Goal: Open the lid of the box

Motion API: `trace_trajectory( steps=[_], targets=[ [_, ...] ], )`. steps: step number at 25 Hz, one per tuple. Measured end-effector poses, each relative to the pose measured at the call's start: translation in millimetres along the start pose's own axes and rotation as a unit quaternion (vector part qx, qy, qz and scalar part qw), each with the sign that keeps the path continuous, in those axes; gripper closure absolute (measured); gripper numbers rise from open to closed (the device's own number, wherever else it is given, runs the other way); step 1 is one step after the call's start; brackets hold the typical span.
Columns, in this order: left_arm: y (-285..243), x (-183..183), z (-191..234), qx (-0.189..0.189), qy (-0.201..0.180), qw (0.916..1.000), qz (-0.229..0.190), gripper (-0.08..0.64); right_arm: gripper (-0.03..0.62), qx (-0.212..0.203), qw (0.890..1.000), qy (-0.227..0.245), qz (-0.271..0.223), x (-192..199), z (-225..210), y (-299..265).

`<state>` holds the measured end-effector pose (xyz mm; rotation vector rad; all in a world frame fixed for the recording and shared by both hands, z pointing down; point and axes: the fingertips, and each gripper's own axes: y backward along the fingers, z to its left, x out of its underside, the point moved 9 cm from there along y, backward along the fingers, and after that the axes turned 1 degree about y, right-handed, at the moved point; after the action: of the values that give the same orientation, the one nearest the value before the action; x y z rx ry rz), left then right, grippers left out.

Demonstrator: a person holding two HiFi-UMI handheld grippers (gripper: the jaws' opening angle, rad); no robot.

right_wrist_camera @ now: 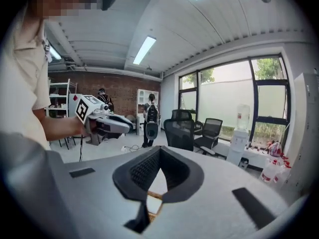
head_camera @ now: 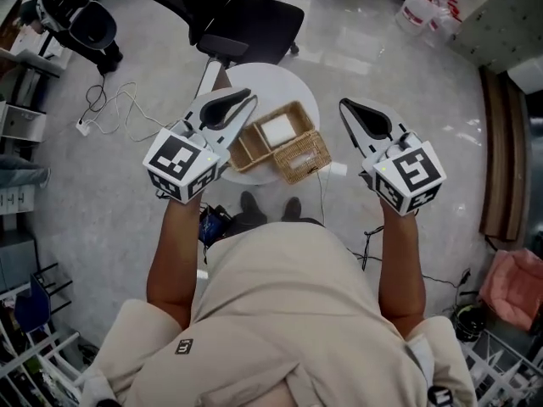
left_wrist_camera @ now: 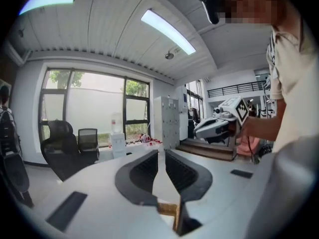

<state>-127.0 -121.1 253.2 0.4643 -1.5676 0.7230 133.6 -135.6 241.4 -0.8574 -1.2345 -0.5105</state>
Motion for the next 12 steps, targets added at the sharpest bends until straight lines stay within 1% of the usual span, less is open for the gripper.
trace_trajectory(
  steps=[2,4,7,12],
  targets=[
    [12.4,-18.7,6.5,-0.016,-0.002,0.9993,-0.033,0.514,0.600,-0.010,1.000,0.013,-0.023,-15.1,5.9,1.3],
    [24.2,-36.3,9.4,-0.032,-0.002,0.9981,-0.052,0.514,0.601,-0.018,0.999,0.023,-0.033,-26.2,10.8,1.9],
    [36.6,-50.7,10.2,-0.044,-0.010,0.9967,-0.067,0.514,0.603,-0.024,0.999,0.033,-0.034,-33.8,15.6,1.2],
    [45.3,-53.6,10.9,-0.047,-0.015,0.9959,-0.076,0.514,0.603,-0.024,0.999,0.029,-0.028,-31.0,19.3,-2.9]
  ],
)
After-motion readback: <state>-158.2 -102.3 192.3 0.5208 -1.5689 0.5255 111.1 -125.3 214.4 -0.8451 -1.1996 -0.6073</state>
